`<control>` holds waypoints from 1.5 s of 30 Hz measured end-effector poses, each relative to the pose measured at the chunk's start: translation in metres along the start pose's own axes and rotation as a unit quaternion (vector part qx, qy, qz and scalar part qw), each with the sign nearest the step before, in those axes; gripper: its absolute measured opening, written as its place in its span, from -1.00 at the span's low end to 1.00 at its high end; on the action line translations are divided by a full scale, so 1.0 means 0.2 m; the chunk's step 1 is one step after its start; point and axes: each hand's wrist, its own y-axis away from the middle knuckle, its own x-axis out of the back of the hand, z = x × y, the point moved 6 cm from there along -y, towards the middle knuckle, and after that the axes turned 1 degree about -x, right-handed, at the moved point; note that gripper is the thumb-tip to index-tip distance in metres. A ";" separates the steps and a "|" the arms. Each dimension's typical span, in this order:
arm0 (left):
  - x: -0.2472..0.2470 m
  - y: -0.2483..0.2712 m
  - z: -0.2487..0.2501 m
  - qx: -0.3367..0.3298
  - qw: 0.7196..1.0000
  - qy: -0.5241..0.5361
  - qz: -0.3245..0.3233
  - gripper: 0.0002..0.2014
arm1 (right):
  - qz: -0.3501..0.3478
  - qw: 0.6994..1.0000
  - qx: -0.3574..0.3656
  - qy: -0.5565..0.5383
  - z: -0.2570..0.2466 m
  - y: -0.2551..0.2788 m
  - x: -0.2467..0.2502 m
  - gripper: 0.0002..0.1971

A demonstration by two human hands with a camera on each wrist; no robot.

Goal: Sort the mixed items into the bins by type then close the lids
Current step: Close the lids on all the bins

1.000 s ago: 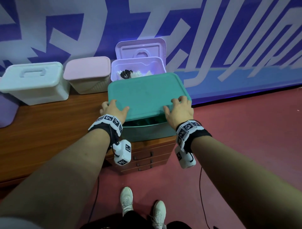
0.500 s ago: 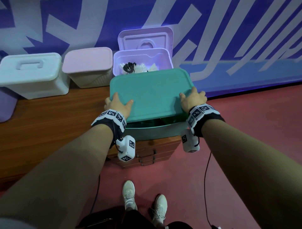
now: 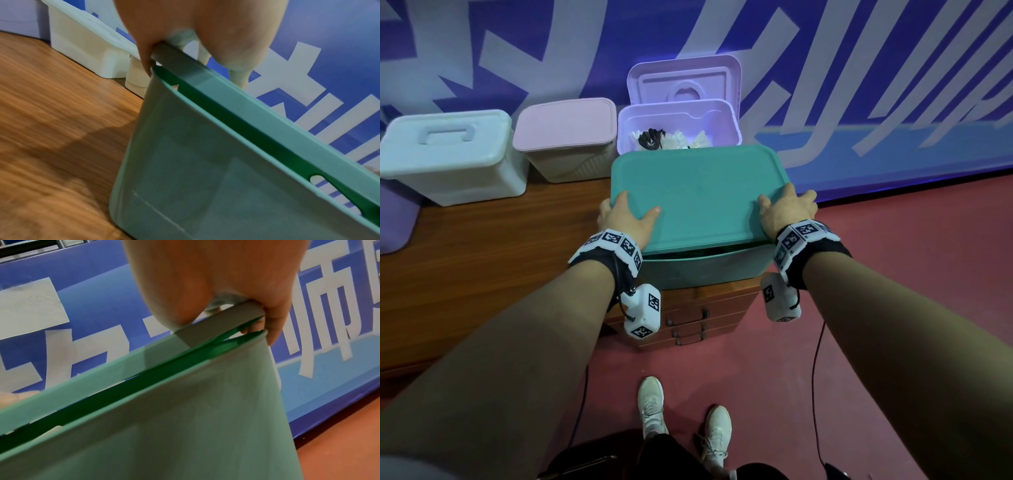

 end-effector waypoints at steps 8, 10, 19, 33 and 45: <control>-0.01 0.01 0.00 0.009 1.000 0.002 0.001 -0.25 | 0.010 1.000 0.013 -0.017 0.01 0.01 0.01 -0.46; -0.02 0.02 -0.01 0.012 1.000 -0.004 -0.005 -0.26 | 0.005 1.000 0.004 -0.014 0.02 0.01 0.00 -0.46; -0.03 0.06 -0.01 0.013 0.999 -0.033 -0.002 -0.28 | 0.002 1.000 0.011 0.009 0.06 0.03 -0.04 -0.43; -0.02 0.12 0.00 0.010 0.999 -0.048 0.017 -0.26 | 0.012 1.000 0.024 0.014 0.08 0.04 -0.05 -0.42; -0.04 0.08 0.01 0.008 0.997 -0.080 -0.019 -0.22 | 0.001 0.997 0.052 0.062 0.05 0.01 -0.09 -0.39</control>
